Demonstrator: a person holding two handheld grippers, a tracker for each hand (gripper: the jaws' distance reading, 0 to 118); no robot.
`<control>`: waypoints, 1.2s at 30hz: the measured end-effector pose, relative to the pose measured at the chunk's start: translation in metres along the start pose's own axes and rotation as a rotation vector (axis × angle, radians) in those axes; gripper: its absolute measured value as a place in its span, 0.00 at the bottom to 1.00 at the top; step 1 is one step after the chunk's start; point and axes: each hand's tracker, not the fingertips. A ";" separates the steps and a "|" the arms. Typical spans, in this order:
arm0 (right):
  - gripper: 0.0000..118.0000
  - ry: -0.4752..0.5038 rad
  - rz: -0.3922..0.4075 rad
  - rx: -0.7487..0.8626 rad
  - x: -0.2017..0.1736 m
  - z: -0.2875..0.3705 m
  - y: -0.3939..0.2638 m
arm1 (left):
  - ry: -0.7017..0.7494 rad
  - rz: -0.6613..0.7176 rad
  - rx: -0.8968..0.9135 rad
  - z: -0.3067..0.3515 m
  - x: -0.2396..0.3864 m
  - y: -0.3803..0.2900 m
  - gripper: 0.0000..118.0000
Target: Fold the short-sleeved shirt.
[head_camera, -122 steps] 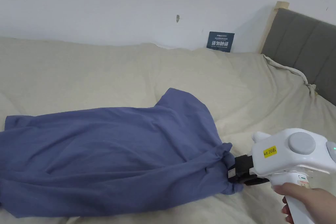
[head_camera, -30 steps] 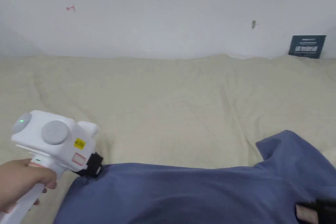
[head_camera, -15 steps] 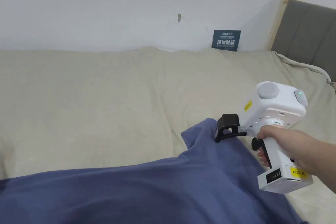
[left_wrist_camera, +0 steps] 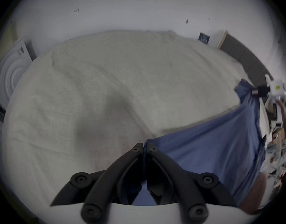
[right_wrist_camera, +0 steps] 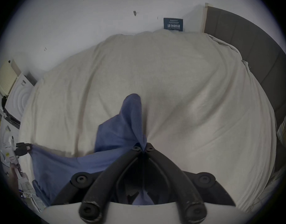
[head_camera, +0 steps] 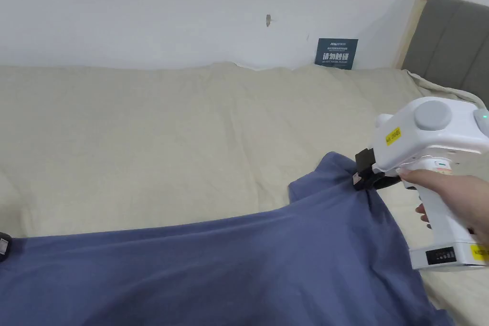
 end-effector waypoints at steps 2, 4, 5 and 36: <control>0.00 0.037 -0.005 -0.006 0.004 0.016 -0.003 | -0.006 0.014 -0.002 0.008 -0.002 -0.001 0.02; 0.00 0.046 0.004 0.010 0.005 0.034 -0.012 | -0.018 0.022 0.005 0.019 -0.002 -0.006 0.02; 0.00 0.054 0.008 0.020 0.006 0.045 -0.017 | -0.022 0.019 0.013 0.025 -0.001 -0.009 0.02; 0.26 -0.044 -0.002 -0.109 0.048 0.122 -0.282 | -0.074 0.143 -0.074 0.131 0.008 -0.212 0.14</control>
